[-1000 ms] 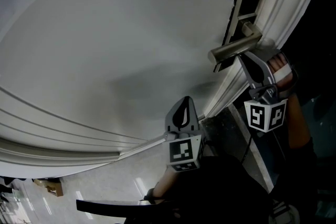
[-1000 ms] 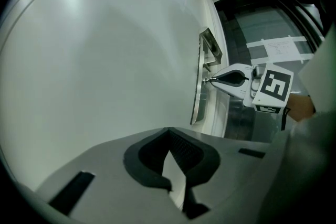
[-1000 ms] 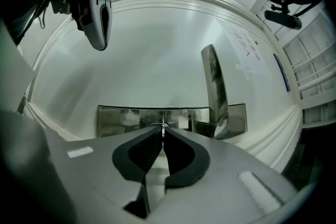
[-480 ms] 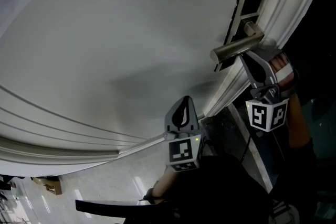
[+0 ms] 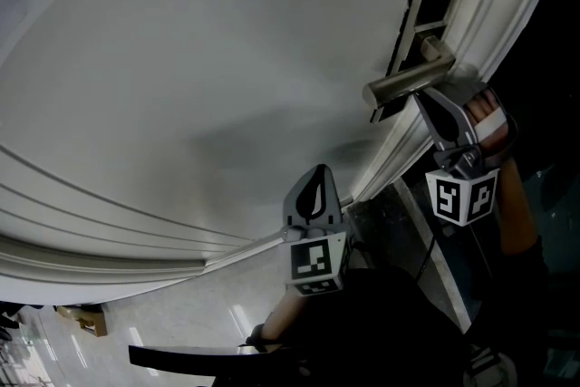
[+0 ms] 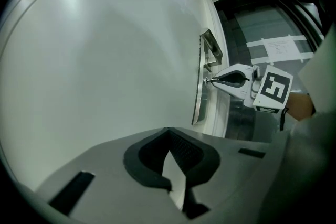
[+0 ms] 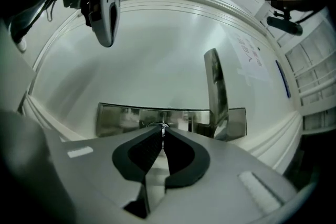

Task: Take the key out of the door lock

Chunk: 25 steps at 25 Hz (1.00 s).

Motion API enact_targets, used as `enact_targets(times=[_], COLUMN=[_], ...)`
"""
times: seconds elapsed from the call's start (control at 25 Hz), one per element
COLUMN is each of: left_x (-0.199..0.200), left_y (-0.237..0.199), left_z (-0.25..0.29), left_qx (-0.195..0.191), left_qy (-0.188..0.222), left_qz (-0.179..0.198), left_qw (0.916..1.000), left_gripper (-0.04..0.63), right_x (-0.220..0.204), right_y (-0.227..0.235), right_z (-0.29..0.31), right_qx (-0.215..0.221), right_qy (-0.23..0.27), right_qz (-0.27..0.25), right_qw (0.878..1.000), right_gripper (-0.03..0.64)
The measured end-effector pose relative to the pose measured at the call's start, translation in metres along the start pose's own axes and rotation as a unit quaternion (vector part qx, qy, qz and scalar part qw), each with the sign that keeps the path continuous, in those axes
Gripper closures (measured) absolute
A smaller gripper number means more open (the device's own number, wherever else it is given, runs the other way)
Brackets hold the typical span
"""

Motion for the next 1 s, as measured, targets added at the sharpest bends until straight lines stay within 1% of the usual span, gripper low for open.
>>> enact_targets(times=[0.12,0.2,0.4,0.68,1.0], left_x=[0.0,0.0,0.0,0.001,0.0], left_y=[0.001,0.001,0.0,0.018,0.016], left_z=[0.0,0.0,0.001,-0.001,-0.004], left_qx=[-0.001,-0.001,-0.003,-0.027,-0.018], left_qy=[-0.001,-0.001,-0.003,-0.002,-0.001], left_qz=[0.0,0.0,0.002,0.003,0.004], left_qw=[1.0,1.0,1.0,0.9996,0.9998], left_gripper=[0.595,0.595,0.595,0.595,0.595], right_x=[0.0,0.0,0.001,0.002,0.002], right_y=[0.002,0.003,0.004,0.002,0.001], right_z=[0.0,0.0,-0.008,-0.009,-0.009], right_qx=[0.0,0.001,0.003,0.002,0.0], right_qy=[-0.004,-0.004,0.001,-0.005,-0.007], right_qz=[0.041,0.055,0.044,0.042,0.037], right_qw=[0.999,0.998,0.999,0.999,0.999], right_gripper=[0.604,0.604,0.604,0.604,0.604])
Point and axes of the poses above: the fingertips, and each gripper's own axes: z forward along the fingers, y to its right, x out of its top, the point moved 8 cm from there along -z, backward along the fingers, and after that the axes turned 6 degrees about y, right-handed, at the moved point
